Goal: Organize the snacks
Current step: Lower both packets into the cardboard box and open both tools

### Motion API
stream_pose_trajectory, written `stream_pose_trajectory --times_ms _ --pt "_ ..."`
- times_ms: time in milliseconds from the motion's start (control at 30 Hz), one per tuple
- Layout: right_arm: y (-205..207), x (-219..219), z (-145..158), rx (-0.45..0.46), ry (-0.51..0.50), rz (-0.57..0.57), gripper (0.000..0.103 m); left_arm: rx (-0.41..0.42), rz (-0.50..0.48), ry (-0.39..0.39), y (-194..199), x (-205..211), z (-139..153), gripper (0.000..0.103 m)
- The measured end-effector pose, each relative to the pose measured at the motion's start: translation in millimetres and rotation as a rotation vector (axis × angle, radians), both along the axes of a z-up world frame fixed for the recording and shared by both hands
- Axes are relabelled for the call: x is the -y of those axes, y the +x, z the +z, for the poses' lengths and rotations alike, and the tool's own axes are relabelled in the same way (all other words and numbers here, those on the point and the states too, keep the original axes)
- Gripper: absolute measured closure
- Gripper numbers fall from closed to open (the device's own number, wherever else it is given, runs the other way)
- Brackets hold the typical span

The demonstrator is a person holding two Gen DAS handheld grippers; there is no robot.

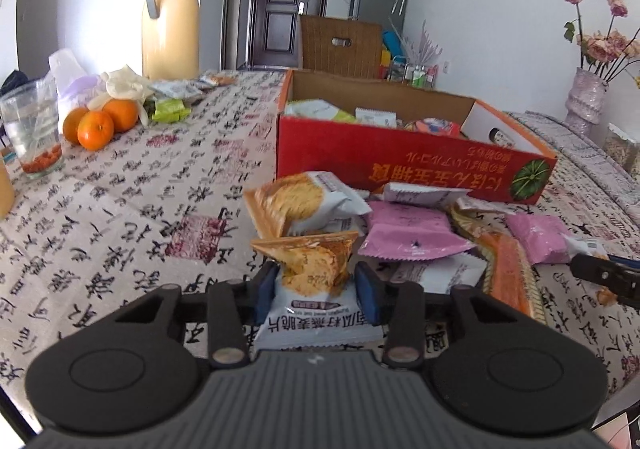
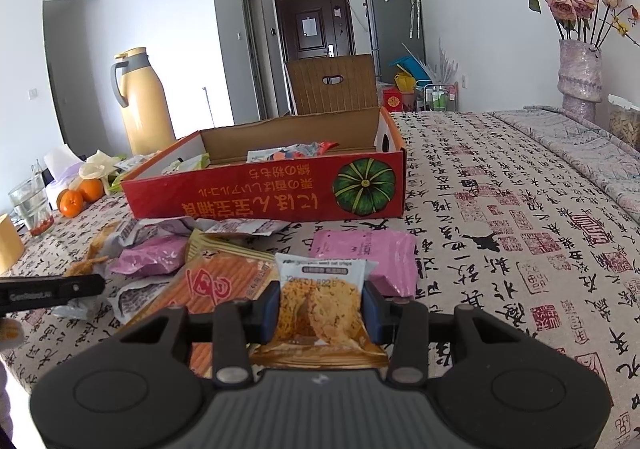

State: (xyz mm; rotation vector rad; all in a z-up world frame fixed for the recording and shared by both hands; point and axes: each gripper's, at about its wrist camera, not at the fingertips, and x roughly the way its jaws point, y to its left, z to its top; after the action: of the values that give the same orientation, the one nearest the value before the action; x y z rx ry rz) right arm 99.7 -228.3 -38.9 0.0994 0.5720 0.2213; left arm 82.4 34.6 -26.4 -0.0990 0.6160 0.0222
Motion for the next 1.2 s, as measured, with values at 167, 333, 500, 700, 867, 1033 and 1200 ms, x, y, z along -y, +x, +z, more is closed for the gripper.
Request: stream_pose_trajectory --times_ms 167,333,500,700,867,1033,1200 --pt "1.5 0.5 2.8 0.008 0.0 -0.002 0.062 0.047 -0.009 -0.002 -6.2 2.0 15.7 0.06" --pt "6.0 0.8 7.8 0.023 -0.001 -0.006 0.062 0.081 -0.019 0.011 -1.8 8.3 28.6 0.06" --pt "14.7 0.1 16.7 0.049 -0.001 -0.011 0.062 0.114 -0.026 0.035 11.5 18.0 41.2 0.06" --pt "30.8 -2.1 29.1 0.077 -0.004 -0.017 0.062 0.136 -0.024 0.066 33.3 32.7 54.2 0.06" --pt "49.0 -6.5 38.5 0.092 -0.005 -0.017 0.062 0.138 -0.012 0.085 55.2 42.0 64.1 0.06" --pt "71.5 -10.8 48.4 0.103 -0.007 -0.015 0.062 0.133 -0.009 0.092 75.8 48.9 71.6 0.06" --pt "97.8 -16.2 57.5 0.112 -0.012 -0.015 0.062 0.13 -0.01 0.096 97.0 52.9 76.8 0.059"
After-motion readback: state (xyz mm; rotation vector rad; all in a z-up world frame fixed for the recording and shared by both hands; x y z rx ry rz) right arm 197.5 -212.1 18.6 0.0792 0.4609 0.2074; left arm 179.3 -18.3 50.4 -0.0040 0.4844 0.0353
